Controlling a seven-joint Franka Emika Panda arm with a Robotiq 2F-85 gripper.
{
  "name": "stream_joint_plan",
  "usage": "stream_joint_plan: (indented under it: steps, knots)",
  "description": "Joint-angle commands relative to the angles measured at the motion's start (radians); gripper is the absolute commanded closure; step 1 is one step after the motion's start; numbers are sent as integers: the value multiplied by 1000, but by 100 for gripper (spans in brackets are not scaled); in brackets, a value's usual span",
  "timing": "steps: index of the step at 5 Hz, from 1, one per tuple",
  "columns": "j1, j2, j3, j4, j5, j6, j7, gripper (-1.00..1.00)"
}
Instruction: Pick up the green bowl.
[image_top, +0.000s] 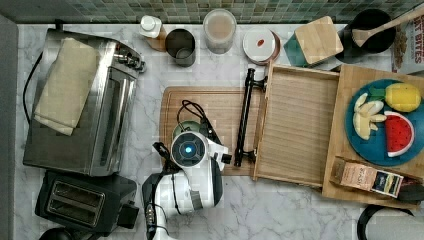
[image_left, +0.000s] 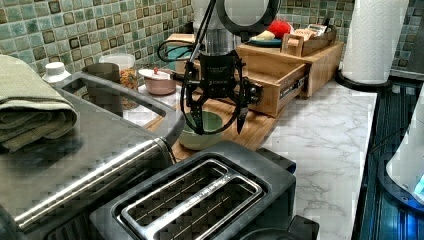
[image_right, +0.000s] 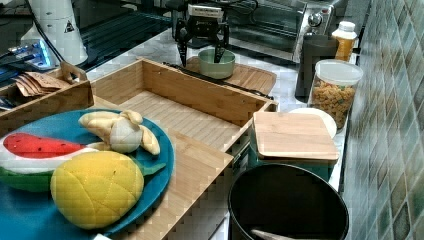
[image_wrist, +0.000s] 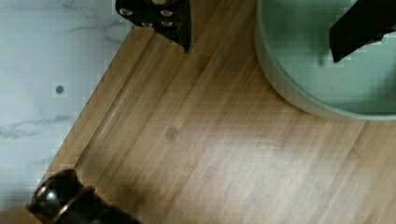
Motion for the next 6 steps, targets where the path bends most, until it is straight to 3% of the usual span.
stream_joint_plan:
  steps: [1, 4, 5, 6]
  knots:
    - [1, 32, -7, 6, 3, 40, 45, 100]
    - [22, 36, -6, -16, -25, 83, 100, 100]
    - [27, 8, -9, -79, -39, 185, 88, 100]
    - [39, -36, -11, -81, -64, 151, 102, 100]
